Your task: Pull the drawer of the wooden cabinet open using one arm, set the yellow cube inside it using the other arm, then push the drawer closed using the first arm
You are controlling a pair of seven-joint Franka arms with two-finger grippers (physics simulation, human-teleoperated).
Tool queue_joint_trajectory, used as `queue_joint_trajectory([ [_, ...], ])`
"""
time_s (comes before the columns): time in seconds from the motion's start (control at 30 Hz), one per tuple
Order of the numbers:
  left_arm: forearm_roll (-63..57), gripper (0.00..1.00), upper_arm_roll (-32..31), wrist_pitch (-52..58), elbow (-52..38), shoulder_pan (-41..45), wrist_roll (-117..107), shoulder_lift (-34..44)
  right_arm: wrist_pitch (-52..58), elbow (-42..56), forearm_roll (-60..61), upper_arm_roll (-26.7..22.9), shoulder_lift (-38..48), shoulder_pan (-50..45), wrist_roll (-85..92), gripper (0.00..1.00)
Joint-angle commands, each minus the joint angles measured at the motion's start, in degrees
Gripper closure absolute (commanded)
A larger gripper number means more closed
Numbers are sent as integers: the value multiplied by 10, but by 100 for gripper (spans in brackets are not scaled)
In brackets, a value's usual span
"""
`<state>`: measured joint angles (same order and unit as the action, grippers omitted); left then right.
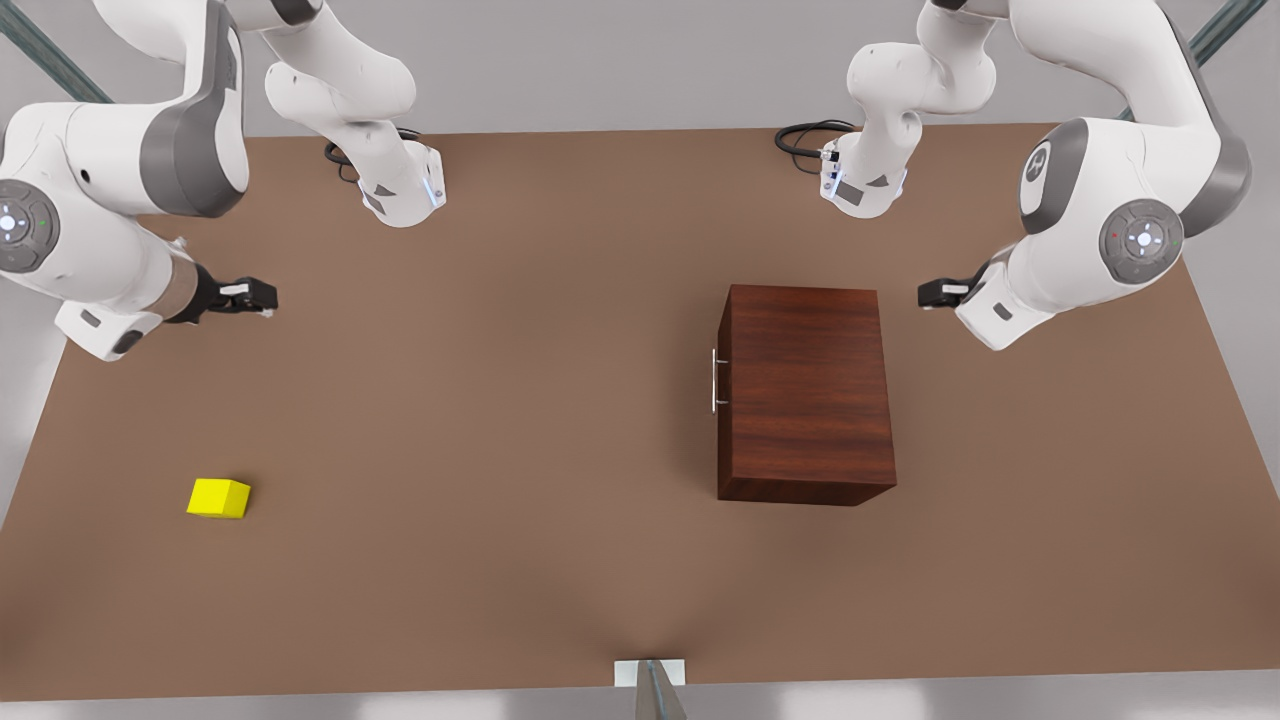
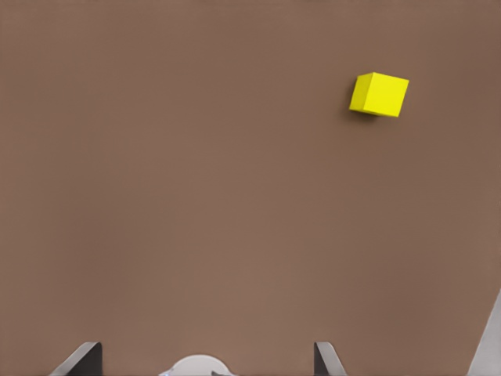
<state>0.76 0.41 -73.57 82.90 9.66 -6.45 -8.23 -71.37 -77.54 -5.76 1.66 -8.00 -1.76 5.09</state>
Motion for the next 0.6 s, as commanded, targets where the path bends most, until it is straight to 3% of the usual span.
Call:
queue_joint_trajectory([
  [0.0,0,0,-1,-19,1,1,-8,1,-32,0,-4,0,-4,-1,-32,0],
  [0.03,-3,0,-5,-19,0,10,-17,-5,-29,39,-3,-3,-48,-1,-27,0],
  [0.1,-37,0,-109,-33,-65,81,-209,-109,-78,56,-7,-6,-127,23,11,0],
  [0.2,-108,0,-115,-119,-196,245,-448,-258,-200,64,3,-11,-232,84,96,0],
  [0.27,-161,0,-111,-154,-255,310,-549,-327,-247,71,8,-14,-275,103,97,0],
  [0.4,-215,0,-110,-163,-248,327,-629,-369,-347,123,9,-14,-366,132,125,0],
  [0.57,-228,0,-98,-148,-248,323,-661,-389,-392,158,10,-17,-404,158,168,0],
])
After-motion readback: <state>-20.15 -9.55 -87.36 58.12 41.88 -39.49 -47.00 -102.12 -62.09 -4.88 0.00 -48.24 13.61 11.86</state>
